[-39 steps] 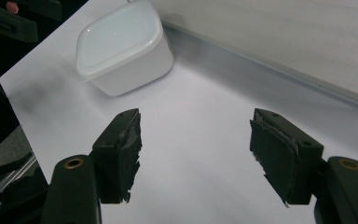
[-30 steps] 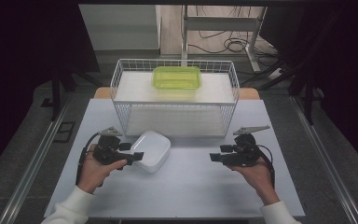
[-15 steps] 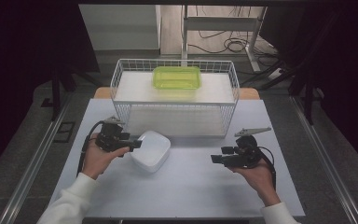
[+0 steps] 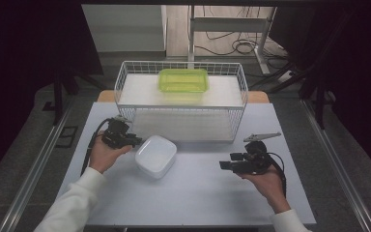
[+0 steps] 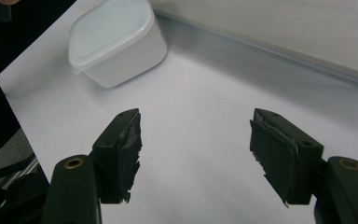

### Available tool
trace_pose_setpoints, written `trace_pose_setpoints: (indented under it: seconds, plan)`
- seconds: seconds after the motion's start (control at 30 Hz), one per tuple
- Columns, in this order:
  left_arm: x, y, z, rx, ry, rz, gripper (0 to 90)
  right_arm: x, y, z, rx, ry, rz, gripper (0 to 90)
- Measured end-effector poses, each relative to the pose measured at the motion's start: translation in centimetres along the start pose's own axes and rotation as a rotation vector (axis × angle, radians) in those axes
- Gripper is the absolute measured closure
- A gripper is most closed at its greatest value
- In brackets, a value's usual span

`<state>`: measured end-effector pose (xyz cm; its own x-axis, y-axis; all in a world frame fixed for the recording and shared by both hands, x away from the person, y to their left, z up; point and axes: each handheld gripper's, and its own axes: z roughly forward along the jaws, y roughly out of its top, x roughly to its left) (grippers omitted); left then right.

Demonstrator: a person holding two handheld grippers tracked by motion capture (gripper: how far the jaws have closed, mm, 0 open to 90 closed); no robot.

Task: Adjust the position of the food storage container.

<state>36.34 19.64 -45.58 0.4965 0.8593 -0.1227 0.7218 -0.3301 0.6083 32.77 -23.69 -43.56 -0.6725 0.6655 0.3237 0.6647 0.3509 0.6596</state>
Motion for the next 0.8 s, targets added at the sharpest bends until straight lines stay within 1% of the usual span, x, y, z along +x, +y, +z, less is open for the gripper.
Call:
trace_pose_setpoints:
  seconds: [0.07, 0.2, 0.23, 0.27, 0.3, 0.33, 0.37, 0.43, 0.47, 0.53, 0.67, 0.7, 0.73, 0.8]
  plan:
    - [0.1, 0.0, 0.4, 0.013, -0.004, 0.003, 72.7, -0.1, 0.0, 0.0, 0.003, 0.0, 0.0, 33.6]
    - [0.2, 0.2, 1.1, 0.024, 0.003, 0.013, 81.2, -0.1, 0.0, 0.1, 0.007, 0.001, 0.002, 33.6]
    - [0.2, 0.3, 1.4, 0.019, 0.003, 0.005, 82.7, -0.1, 0.0, 0.1, 0.008, 0.001, 0.002, 33.6]
    - [0.2, 0.3, 1.6, 0.021, 0.006, 0.01, 84.7, -0.1, 0.0, 0.2, 0.009, 0.001, 0.002, 33.6]
    - [0.3, 0.4, 1.8, 0.023, 0.001, 0.023, 86.1, -0.1, 0.0, 0.2, 0.009, 0.0, 0.002, 33.6]
    - [0.3, 0.5, 2.0, 0.025, 0.0, 0.025, 87.7, -0.1, -0.1, 0.2, 0.011, 0.001, 0.005, 33.6]
    - [0.3, 0.6, 2.3, 0.036, 0.0, 0.029, 88.8, -0.1, -0.1, 0.2, 0.011, 0.001, 0.005, 33.6]
    - [0.3, 0.7, 2.7, 0.039, 0.002, 0.031, 89.3, -0.2, -0.1, 0.2, 0.01, -0.001, 0.007, 33.6]
    - [0.2, 0.7, 2.9, 0.029, 0.0, 0.022, 89.4, -0.2, -0.1, 0.2, 0.01, -0.007, 0.008, 33.6]
    - [0.2, 0.9, 3.2, 0.038, -0.002, 0.042, 89.7, -0.3, -0.2, 0.2, 0.01, -0.008, 0.009, 33.6]
    - [-0.1, 1.2, 3.9, 0.06, -0.012, 0.06, 89.7, -0.4, -0.2, 0.3, 0.017, -0.009, 0.013, 33.6]
    - [-0.2, 1.2, 4.1, 0.063, -0.008, 0.064, 89.8, -0.4, -0.3, 0.3, 0.017, -0.01, 0.013, 33.6]
    - [-0.2, 1.3, 4.1, 0.06, -0.012, 0.061, 89.8, -0.4, -0.3, 0.4, 0.017, -0.013, 0.014, 33.6]
    - [-0.3, 1.3, 4.3, 0.055, -0.051, 0.052, 90.0, -0.4, -0.3, 0.3, 0.015, -0.014, 0.013, 33.6]
